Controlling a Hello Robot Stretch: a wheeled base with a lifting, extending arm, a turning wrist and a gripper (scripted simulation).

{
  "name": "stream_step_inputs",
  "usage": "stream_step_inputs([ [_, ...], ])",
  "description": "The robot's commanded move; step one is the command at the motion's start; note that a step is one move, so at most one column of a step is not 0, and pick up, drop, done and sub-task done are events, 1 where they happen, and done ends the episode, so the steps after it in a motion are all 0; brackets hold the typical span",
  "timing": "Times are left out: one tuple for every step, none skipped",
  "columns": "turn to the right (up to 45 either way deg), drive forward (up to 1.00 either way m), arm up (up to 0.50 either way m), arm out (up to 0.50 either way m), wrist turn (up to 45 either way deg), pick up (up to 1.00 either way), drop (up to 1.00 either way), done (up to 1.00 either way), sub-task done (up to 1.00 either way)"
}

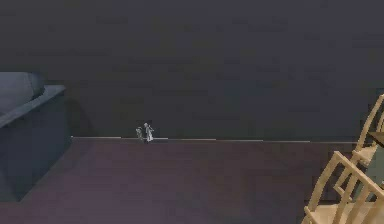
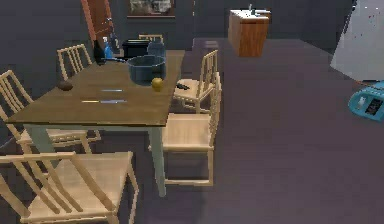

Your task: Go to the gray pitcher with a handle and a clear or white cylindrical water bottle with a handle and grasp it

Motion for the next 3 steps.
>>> stream_step_inputs([
  [3.0, 0.0, 0.0, 0.0, 0.0, 0.0, 0.0, 0.0, 0.0],
  [0.0, 1.0, 0.0, 0.0, 0.0, 0.0, 0.0, 0.0, 0.0],
  [-6.0, 0.0, 0.0, 0.0, 0.0, 0.0, 0.0, 0.0, 0.0],
])
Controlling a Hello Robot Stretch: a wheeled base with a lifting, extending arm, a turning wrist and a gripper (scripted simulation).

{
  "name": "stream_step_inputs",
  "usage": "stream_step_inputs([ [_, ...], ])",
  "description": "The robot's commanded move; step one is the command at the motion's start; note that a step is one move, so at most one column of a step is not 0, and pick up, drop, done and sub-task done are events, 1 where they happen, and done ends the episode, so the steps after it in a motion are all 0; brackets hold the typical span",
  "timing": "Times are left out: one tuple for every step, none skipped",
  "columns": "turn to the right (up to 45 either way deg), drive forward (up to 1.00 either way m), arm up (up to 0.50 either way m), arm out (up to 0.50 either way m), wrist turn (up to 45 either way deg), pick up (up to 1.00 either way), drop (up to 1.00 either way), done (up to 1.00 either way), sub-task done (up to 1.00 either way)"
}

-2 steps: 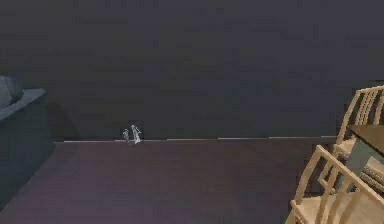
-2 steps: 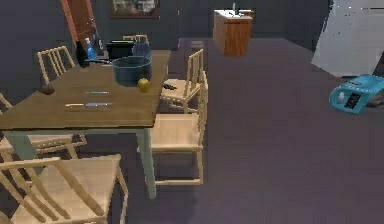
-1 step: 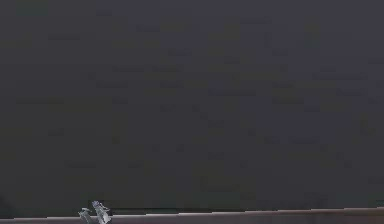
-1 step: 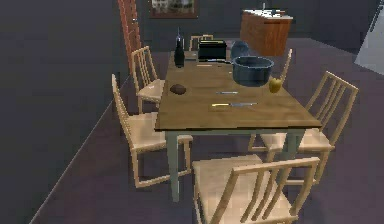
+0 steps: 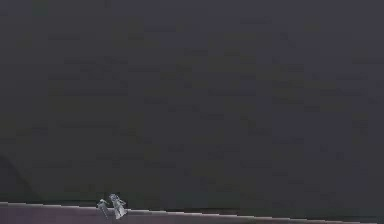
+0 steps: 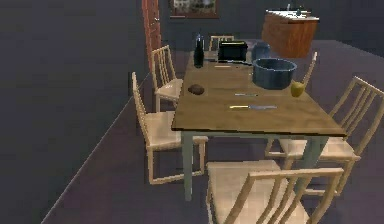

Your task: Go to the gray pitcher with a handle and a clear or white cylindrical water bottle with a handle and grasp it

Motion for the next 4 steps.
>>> stream_step_inputs([
  [0.0, 0.1, 0.0, 0.0, 0.0, 0.0, 0.0, 0.0, 0.0],
  [6.0, 0.0, 0.0, 0.0, 0.0, 0.0, 0.0, 0.0, 0.0],
  [0.0, 0.3, 0.0, 0.0, 0.0, 0.0, 0.0, 0.0, 0.0],
  [-45.0, 0.0, 0.0, 0.0, 0.0, 0.0, 0.0, 0.0, 0.0],
])
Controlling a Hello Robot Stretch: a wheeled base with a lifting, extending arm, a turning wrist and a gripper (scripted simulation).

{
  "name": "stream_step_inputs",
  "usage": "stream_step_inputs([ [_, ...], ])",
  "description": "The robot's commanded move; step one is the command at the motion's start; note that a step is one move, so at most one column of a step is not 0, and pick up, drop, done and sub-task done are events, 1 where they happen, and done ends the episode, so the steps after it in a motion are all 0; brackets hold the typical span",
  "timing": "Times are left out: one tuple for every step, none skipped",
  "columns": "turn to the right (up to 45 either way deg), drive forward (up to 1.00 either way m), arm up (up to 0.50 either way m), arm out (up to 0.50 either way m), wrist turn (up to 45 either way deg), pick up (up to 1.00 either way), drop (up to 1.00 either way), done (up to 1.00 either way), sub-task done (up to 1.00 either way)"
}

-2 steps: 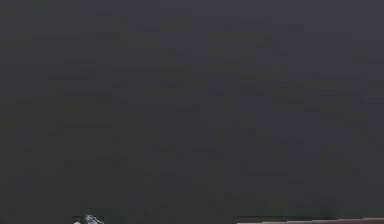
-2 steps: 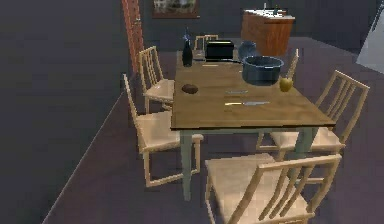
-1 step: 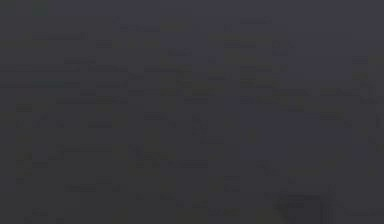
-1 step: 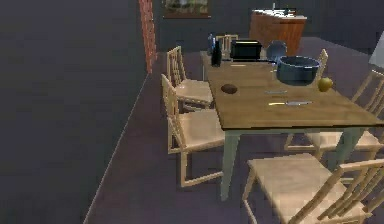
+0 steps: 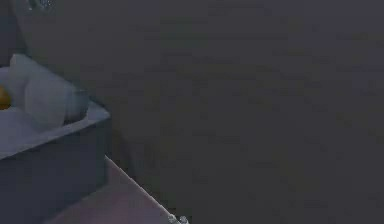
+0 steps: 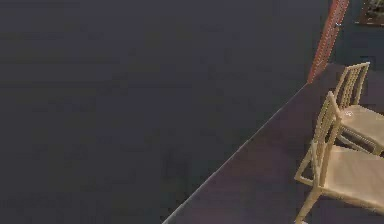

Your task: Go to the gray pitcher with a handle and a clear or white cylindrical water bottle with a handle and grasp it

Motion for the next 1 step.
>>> stream_step_inputs([
  [-45.0, 0.0, 0.0, 0.0, 0.0, 0.0, 0.0, 0.0, 0.0],
])
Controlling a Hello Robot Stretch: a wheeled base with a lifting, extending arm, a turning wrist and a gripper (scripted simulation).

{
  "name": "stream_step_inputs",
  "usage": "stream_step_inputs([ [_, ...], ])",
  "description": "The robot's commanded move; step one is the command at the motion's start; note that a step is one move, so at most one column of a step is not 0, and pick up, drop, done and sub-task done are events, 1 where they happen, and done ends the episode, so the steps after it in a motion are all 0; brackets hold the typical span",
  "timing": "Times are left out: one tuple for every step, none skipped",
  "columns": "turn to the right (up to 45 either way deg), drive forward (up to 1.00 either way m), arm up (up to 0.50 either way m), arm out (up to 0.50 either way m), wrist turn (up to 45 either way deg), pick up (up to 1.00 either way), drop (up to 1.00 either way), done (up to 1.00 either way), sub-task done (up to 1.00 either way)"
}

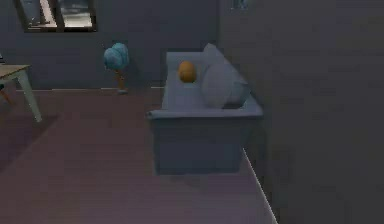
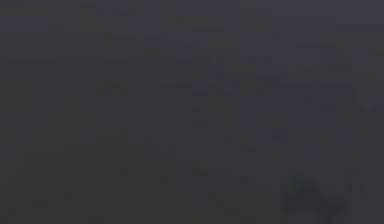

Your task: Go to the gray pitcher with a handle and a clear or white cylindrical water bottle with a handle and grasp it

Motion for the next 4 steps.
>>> stream_step_inputs([
  [-42.0, 0.0, 0.0, 0.0, 0.0, 0.0, 0.0, 0.0, 0.0],
  [0.0, 0.0, 0.12, 0.0, 0.0, 0.0, 0.0, 0.0, 0.0],
  [0.0, 0.0, 0.0, 0.5, 0.0, 0.0, 0.0, 0.0, 0.0],
  [0.0, 0.0, 0.0, 0.0, 45.0, 0.0, 0.0, 0.0, 0.0],
])
